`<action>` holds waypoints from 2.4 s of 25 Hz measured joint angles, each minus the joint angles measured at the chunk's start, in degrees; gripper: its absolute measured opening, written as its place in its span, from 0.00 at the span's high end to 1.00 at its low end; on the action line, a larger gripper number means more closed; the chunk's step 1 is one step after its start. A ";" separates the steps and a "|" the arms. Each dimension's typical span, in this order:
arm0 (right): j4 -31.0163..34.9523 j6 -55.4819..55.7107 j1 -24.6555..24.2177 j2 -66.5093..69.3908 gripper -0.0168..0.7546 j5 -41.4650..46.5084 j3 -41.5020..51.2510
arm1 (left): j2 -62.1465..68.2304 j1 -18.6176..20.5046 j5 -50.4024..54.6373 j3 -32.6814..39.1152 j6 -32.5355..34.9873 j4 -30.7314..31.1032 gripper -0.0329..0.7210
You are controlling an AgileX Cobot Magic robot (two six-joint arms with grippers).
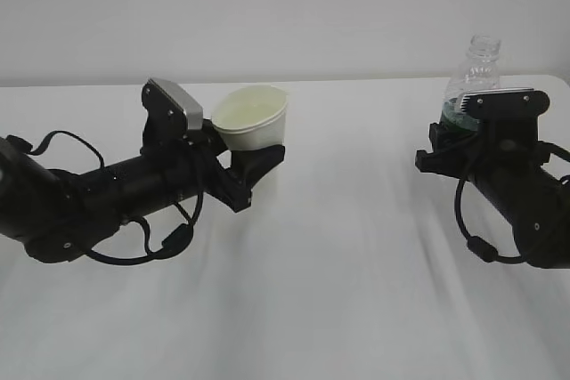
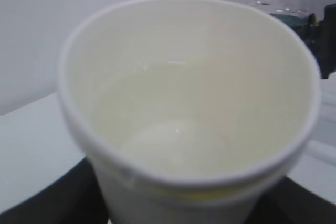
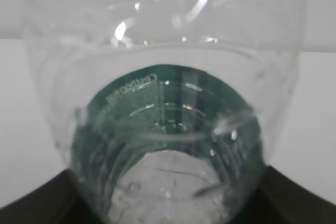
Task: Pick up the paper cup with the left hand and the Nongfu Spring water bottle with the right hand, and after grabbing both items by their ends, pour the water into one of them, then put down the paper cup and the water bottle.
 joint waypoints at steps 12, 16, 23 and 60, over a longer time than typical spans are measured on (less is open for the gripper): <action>0.00 0.00 0.00 0.04 0.40 -0.02 0.00 | 0.00 6.76 0.11 0.00 0.12 -1.68 0.37; 0.00 0.00 0.00 0.04 0.40 -0.14 0.00 | 0.00 7.92 0.11 0.00 0.12 -2.28 0.37; 0.00 0.00 0.00 0.04 0.40 -0.14 0.00 | 0.00 9.38 0.11 0.00 1.52 -3.31 0.37; -1.39 0.00 0.00 0.04 0.40 -0.24 0.00 | 0.00 14.80 0.11 0.00 7.60 -15.79 0.37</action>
